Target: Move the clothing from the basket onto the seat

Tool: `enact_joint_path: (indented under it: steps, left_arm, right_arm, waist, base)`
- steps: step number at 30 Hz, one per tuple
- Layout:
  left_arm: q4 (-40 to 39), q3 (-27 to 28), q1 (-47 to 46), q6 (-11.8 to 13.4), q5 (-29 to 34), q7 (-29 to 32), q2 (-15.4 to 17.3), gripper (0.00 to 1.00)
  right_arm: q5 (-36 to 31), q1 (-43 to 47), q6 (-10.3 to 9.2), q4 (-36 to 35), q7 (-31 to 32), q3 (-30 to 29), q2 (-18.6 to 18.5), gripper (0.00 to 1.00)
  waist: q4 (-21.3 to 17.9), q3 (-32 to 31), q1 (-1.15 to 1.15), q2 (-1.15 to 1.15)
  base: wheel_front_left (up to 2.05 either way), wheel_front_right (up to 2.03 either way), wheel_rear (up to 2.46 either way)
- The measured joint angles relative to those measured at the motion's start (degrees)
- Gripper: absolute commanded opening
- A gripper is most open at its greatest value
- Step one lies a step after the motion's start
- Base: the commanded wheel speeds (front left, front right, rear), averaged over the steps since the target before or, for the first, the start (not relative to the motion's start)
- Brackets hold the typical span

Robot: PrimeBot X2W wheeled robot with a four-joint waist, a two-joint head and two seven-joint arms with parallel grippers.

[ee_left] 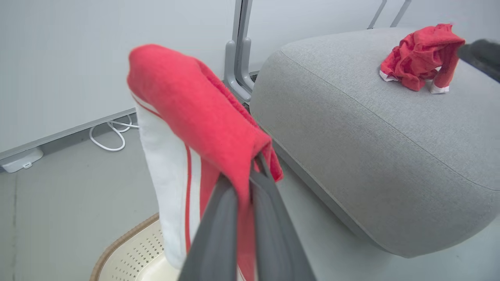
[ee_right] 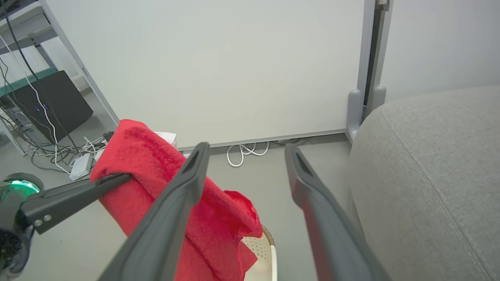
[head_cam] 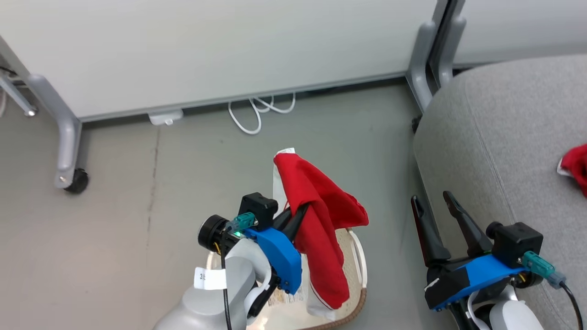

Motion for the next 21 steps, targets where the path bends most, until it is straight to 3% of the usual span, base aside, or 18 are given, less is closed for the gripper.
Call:
enact_joint_path:
  steps: [10,21]
  left_arm:
    - [-4.4,-3.1,-2.9,0.0,-1.2,-0.1,0.0,0.00]
    - [-8.3,-5.5,-8.7,0.0,-2.4,-0.2,0.0,0.00]
  right_arm:
    - [1.4,3.3,0.00,0.6,0.8,0.5,0.0,1.00]
    - [2.1,4.2,0.01,1.7,1.0,2.0,0.0,1.00]
  waist:
    - [3.6,-6.9,0.00,0.00]
    - [6.1,-9.5,0.01,0.00]
  base:
    - [0.00,0.00,0.00]
    - [0.00,0.00,0.00]
